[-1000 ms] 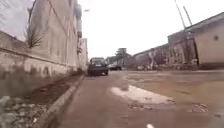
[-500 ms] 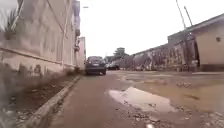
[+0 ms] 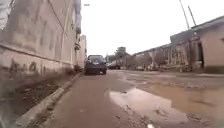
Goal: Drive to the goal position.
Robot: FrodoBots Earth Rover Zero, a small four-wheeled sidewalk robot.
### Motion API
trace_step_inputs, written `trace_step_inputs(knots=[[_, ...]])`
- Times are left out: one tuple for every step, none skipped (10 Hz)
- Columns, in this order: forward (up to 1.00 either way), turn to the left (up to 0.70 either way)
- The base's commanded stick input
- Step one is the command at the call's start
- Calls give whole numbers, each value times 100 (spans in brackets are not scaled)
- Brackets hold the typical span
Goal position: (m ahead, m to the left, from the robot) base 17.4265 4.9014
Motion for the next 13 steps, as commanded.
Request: trace_step_inputs(knots=[[70,0],[70,0],[70,0],[70,0],[70,0],[70,0],[70,0],[70,0],[70,0],[70,0],[70,0],[70,0],[70,0]])
